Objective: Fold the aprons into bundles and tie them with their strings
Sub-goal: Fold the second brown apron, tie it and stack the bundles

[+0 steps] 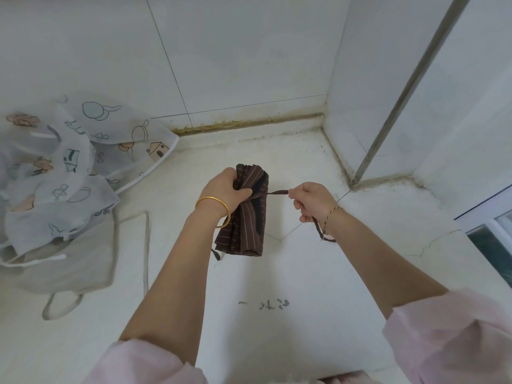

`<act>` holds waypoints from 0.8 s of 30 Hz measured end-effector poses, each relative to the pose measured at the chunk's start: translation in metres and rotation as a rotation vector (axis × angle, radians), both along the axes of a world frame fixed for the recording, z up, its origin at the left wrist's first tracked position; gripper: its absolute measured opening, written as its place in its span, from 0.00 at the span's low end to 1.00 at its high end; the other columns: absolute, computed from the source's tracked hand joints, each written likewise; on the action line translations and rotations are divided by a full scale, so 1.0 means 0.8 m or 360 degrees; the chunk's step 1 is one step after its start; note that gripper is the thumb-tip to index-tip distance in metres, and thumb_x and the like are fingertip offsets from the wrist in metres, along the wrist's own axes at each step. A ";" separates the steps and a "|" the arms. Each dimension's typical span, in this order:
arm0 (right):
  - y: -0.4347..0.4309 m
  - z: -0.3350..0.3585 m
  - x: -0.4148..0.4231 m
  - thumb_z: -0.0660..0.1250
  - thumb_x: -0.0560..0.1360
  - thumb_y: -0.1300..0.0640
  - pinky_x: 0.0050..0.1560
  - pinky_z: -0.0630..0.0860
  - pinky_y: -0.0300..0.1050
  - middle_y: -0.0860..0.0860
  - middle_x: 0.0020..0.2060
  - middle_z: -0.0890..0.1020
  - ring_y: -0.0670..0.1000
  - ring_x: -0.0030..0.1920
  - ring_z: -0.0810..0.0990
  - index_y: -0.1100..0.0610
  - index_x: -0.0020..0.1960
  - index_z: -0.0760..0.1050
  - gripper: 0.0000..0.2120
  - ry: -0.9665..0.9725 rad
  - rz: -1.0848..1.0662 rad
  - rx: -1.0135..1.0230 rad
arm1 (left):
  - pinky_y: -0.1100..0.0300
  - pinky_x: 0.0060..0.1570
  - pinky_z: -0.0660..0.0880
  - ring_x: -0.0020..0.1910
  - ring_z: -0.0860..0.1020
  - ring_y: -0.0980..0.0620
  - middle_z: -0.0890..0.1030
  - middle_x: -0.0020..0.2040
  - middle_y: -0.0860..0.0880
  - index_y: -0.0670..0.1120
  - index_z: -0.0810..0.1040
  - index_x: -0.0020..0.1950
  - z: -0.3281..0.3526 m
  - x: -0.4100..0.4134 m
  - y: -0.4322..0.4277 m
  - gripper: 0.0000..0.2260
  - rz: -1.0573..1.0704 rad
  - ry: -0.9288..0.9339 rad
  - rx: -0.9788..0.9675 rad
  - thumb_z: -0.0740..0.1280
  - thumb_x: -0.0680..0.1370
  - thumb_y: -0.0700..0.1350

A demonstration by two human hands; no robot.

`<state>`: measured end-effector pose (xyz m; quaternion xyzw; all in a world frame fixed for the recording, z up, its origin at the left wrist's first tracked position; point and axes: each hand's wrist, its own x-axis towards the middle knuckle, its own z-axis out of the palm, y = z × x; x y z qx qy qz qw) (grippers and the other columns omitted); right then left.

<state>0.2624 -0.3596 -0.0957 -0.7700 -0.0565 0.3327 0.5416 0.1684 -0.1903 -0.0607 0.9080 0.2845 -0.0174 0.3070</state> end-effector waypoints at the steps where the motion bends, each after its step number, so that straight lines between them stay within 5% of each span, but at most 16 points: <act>1: -0.001 -0.002 0.003 0.62 0.77 0.58 0.27 0.70 0.39 0.52 0.33 0.72 0.48 0.26 0.64 0.59 0.46 0.73 0.04 -0.0002 0.0031 -0.0103 | 0.58 0.41 0.66 0.43 0.72 0.48 0.73 0.45 0.48 0.44 0.68 0.51 0.001 -0.001 0.001 0.11 -0.0023 -0.0007 0.0007 0.66 0.77 0.49; 6: -0.010 -0.020 0.011 0.63 0.77 0.62 0.24 0.67 0.37 0.54 0.33 0.72 0.50 0.27 0.64 0.59 0.42 0.73 0.05 0.0148 0.0314 -0.0653 | 0.62 0.39 0.69 0.44 0.73 0.50 0.74 0.46 0.50 0.47 0.70 0.53 0.014 -0.001 0.005 0.10 -0.0316 -0.0041 -0.0113 0.67 0.77 0.49; 11: 0.003 -0.010 0.036 0.60 0.77 0.66 0.25 0.66 0.37 0.54 0.27 0.71 0.49 0.25 0.64 0.61 0.32 0.71 0.14 0.0138 0.0338 -0.0813 | 0.61 0.43 0.72 0.42 0.74 0.52 0.75 0.40 0.54 0.52 0.73 0.42 0.029 -0.001 -0.013 0.06 -0.0807 0.0203 -0.0255 0.70 0.74 0.48; 13: 0.019 0.009 0.042 0.66 0.74 0.62 0.26 0.64 0.38 0.53 0.28 0.73 0.49 0.24 0.63 0.61 0.35 0.73 0.09 0.0023 0.0510 -0.0883 | 0.61 0.42 0.69 0.40 0.72 0.53 0.73 0.38 0.55 0.53 0.72 0.39 0.023 0.002 -0.030 0.08 -0.0915 0.0338 -0.0224 0.71 0.73 0.48; 15: 0.036 0.030 0.036 0.70 0.73 0.56 0.29 0.66 0.39 0.50 0.32 0.76 0.49 0.25 0.64 0.61 0.43 0.76 0.08 -0.0145 0.0784 -0.0978 | 0.62 0.44 0.68 0.43 0.72 0.54 0.74 0.41 0.54 0.50 0.77 0.45 0.007 0.004 -0.045 0.06 -0.0897 0.0423 -0.0202 0.71 0.73 0.49; 18: 0.054 0.047 0.015 0.68 0.74 0.55 0.30 0.66 0.38 0.48 0.34 0.76 0.50 0.27 0.65 0.63 0.50 0.78 0.12 -0.0255 0.1035 -0.1035 | 0.61 0.51 0.70 0.50 0.74 0.51 0.79 0.55 0.48 0.43 0.78 0.60 -0.022 0.004 -0.056 0.19 -0.0740 0.0521 -0.0204 0.71 0.73 0.51; 21: 0.061 0.043 -0.003 0.65 0.76 0.55 0.33 0.69 0.39 0.51 0.39 0.79 0.49 0.30 0.70 0.64 0.54 0.78 0.13 -0.0463 0.1153 -0.1066 | 0.60 0.52 0.72 0.52 0.76 0.50 0.79 0.56 0.47 0.42 0.78 0.60 -0.048 -0.002 -0.059 0.20 -0.0493 0.0551 -0.0254 0.71 0.73 0.53; 24: 0.055 0.031 -0.011 0.64 0.77 0.56 0.49 0.77 0.44 0.55 0.47 0.83 0.52 0.41 0.79 0.64 0.52 0.80 0.13 -0.0630 0.1174 -0.1075 | 0.61 0.41 0.70 0.45 0.74 0.49 0.77 0.44 0.48 0.43 0.76 0.49 -0.072 -0.009 -0.060 0.15 -0.0252 0.0516 -0.0300 0.71 0.72 0.53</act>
